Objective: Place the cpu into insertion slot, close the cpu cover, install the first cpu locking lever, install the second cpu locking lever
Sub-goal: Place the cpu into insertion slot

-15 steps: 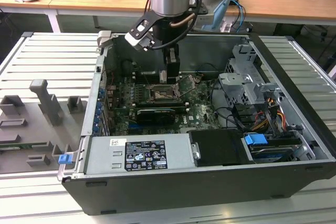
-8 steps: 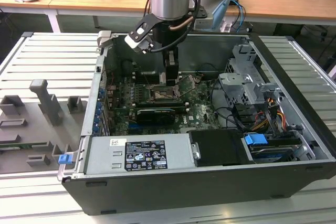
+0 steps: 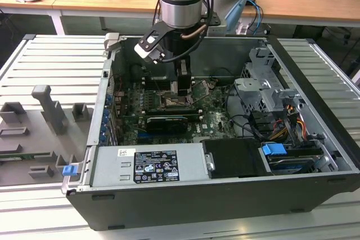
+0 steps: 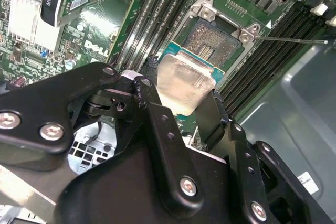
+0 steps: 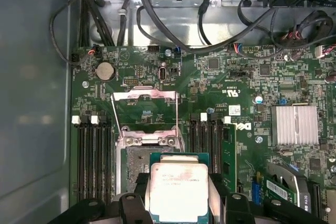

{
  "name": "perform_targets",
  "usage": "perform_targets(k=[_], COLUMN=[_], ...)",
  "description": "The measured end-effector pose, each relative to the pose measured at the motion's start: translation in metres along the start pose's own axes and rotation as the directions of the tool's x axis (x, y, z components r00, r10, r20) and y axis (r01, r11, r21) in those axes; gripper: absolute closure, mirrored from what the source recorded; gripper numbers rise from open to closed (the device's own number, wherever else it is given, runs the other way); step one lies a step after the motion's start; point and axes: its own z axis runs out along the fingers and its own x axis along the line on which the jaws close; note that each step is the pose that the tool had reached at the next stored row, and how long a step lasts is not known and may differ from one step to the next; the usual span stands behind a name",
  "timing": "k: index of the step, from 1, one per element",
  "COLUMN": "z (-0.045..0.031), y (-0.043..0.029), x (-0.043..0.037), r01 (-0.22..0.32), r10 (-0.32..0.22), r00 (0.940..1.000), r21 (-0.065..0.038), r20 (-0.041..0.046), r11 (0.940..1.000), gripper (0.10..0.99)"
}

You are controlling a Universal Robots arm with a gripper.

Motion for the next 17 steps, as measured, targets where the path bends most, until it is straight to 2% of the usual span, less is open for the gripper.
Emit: perform_targets(k=[17], z=[0.0094], y=[-0.0008], x=[-0.0002], r01=[0.000], r10=[0.000], r00=[1.0000], r21=[0.000], r20=[0.0008], r11=[1.0000], gripper=[0.557])
